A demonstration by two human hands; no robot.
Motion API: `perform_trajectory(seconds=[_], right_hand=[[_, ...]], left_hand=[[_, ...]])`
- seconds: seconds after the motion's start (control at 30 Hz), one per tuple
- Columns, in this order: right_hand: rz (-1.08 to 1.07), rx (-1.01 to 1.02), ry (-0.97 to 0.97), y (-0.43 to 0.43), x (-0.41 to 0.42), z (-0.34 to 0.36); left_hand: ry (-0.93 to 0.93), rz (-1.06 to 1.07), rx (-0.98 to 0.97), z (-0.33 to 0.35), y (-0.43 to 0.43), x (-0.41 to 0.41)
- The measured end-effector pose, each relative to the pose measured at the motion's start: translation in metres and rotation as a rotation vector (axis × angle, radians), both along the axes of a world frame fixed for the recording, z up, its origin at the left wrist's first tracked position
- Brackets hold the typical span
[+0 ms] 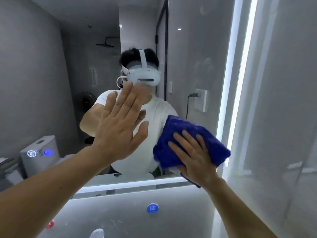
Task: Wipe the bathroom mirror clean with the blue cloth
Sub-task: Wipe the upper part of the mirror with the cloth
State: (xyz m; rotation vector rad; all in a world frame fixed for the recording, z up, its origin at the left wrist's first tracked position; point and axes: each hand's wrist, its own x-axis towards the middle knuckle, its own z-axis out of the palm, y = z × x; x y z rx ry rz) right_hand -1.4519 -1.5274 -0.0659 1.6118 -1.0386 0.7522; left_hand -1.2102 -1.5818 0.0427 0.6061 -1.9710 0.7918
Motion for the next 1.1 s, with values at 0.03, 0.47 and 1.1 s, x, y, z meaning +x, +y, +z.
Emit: perform_trajectory(seconds=[0.03, 0.47, 1.1], right_hand=[[0.013, -0.056, -0.053, -0.002, 0.000, 0.034], [-0.027, -0.317, -0.396, -0.018, 0.018, 0.138], [-0.046, 0.011, -0.206, 0.014, -0.050, -0.092]], left_hand=[[-0.002, 0.000, -0.004, 0.002, 0.000, -0.002], [0.028, 0.033, -0.024, 0.021, 0.002, 0.002], [-0.038, 0.029, -0.057, 0.014, 0.012, 0.010]])
